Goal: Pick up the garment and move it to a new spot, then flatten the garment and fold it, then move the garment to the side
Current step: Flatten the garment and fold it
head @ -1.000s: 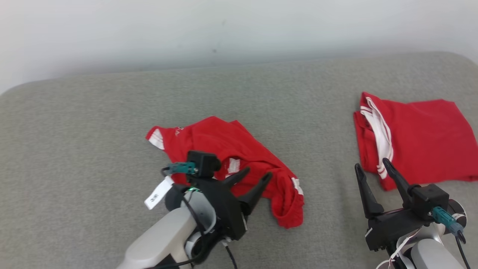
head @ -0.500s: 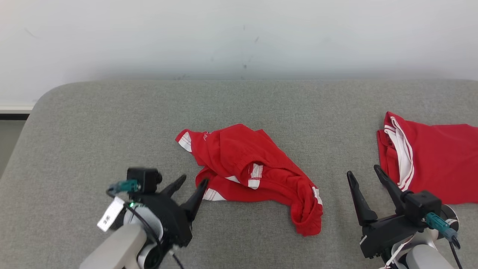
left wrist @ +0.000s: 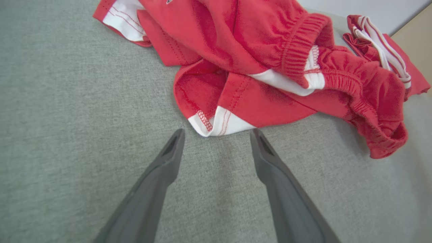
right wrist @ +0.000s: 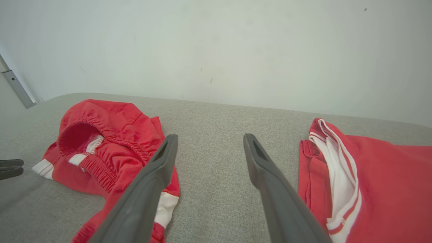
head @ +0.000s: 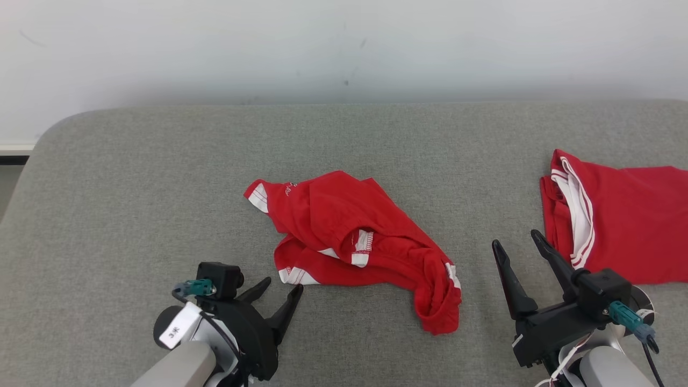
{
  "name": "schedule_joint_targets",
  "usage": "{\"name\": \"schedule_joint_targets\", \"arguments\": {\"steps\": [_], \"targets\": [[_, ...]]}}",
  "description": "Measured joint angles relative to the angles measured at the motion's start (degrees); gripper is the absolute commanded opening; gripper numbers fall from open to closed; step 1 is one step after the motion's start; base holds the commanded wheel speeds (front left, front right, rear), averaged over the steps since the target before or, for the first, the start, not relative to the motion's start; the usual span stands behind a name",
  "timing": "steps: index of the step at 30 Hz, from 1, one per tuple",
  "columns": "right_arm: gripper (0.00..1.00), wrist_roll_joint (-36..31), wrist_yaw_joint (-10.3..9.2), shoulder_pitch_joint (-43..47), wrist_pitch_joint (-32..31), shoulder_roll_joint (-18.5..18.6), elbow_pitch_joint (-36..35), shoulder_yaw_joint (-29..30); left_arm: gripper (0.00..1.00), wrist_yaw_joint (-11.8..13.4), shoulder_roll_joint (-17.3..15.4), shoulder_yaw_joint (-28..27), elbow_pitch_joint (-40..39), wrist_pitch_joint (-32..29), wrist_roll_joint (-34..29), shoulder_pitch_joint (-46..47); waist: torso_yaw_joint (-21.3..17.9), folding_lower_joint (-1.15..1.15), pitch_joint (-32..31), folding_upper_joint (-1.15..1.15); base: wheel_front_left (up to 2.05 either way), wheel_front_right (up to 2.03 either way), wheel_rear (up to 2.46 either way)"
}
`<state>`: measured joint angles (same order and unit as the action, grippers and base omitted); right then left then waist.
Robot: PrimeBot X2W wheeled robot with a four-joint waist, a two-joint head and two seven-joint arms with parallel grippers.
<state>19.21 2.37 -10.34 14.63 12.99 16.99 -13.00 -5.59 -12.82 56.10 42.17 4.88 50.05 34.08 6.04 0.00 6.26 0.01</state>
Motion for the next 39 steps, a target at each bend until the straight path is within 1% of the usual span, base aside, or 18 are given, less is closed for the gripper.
{"name": "schedule_joint_targets", "arguments": {"steps": [3,8,11,16,22,23,24,25,26,27,29,30,31,32,33,39], "targets": [[1.0,-0.18,0.14,-0.34,-0.01,0.01,0.07,-0.03,1.0,-0.07,-0.15,1.64,1.41,-0.34,-2.4,0.37,-0.55,0.0,0.43,0.0,0.0,0.0,0.0],[1.0,-0.25,0.15,-0.81,0.0,0.01,0.12,-0.04,1.0,-0.47,-0.35,2.57,3.54,-0.41,-3.38,1.32,-1.64,0.0,0.99,0.0,0.0,0.0,0.0],[1.0,-0.25,0.15,-0.8,0.0,0.05,0.05,0.02,1.0,-0.46,-0.4,3.14,4.45,-0.16,-5.43,2.98,-2.29,0.0,1.34,0.0,0.0,0.0,0.0],[1.0,-0.25,0.15,-0.77,0.0,0.54,0.04,0.74,1.0,-0.4,0.36,3.61,5.39,0.8,-6.44,5.13,-2.72,0.0,1.98,0.0,0.0,0.0,0.0],[1.0,-0.45,0.15,-0.78,0.0,0.42,-0.12,0.65,0.99,-0.46,0.54,5.02,8.43,0.7,-7.12,5.15,-2.93,0.0,2.33,0.0,0.0,0.0,0.0],[1.0,-0.47,0.15,-0.78,0.0,0.42,-0.16,0.66,0.88,-0.47,0.64,5.16,8.73,0.69,-7.12,5.15,-2.95,0.0,2.37,0.0,0.0,0.0,0.0],[1.0,-0.58,0.15,-0.78,0.0,0.43,-0.19,0.67,0.53,-0.47,0.74,5.26,8.98,0.7,-7.12,5.15,-2.97,0.0,2.41,0.0,0.0,0.0,0.0],[1.0,-0.6,0.15,-0.78,0.0,0.44,-0.2,0.68,0.38,-0.47,0.85,5.26,9.18,0.7,-7.12,5.15,-2.98,0.0,2.45,0.0,0.0,0.0,0.0],[1.0,-0.6,0.15,-0.78,0.0,0.44,-0.19,0.68,0.16,-0.47,0.97,5.25,9.42,0.71,-7.12,5.15,-2.98,0.0,2.48,0.0,0.0,0.0,0.0],[1.0,-0.59,0.15,-0.77,0.0,0.44,-0.12,0.69,0.0,-0.48,1.18,5.22,9.64,0.74,-7.11,5.16,-2.95,0.0,2.51,0.0,0.0,0.0,0.0],[1.0,-0.57,0.16,-0.76,-0.01,0.43,0.19,0.74,0.0,-0.49,1.45,5.13,9.89,0.88,-7.11,5.2,-2.85,0.0,2.54,0.0,0.0,0.0,0.0],[1.0,0.16,1.34,-0.68,-1.42,0.48,1.75,-0.04,0.0,-0.55,2.0,4.91,10.29,1.31,-7.06,5.22,-2.57,0.0,2.57,0.0,0.0,0.0,0.0],[1.0,0.16,1.34,-0.68,-1.42,0.48,1.75,-0.04,0.0,-0.55,2.0,4.91,10.29,1.31,-7.06,5.22,-2.57,0.0,2.57,0.0,0.0,0.0,0.0],[1.0,0.36,1.96,-0.48,-2.16,0.41,2.25,-1.0,0.0,-0.55,2.11,4.6,10.48,1.79,-6.93,5.22,-2.41,0.0,2.58,0.0,0.0,0.0,0.0],[1.0,0.47,2.18,-0.22,-2.43,0.13,2.55,-1.48,0.0,-0.55,2.22,4.42,10.63,2.01,-6.81,5.28,-2.25,0.0,2.59,0.0,0.0,0.0,0.0],[1.0,1.88,2.76,0.23,-3.64,-0.43,3.22,-2.23,0.0,-0.44,2.27,3.47,12.33,3.57,-6.61,6.16,-0.86,0.0,2.47,0.0,0.0,0.0,0.0]]}}
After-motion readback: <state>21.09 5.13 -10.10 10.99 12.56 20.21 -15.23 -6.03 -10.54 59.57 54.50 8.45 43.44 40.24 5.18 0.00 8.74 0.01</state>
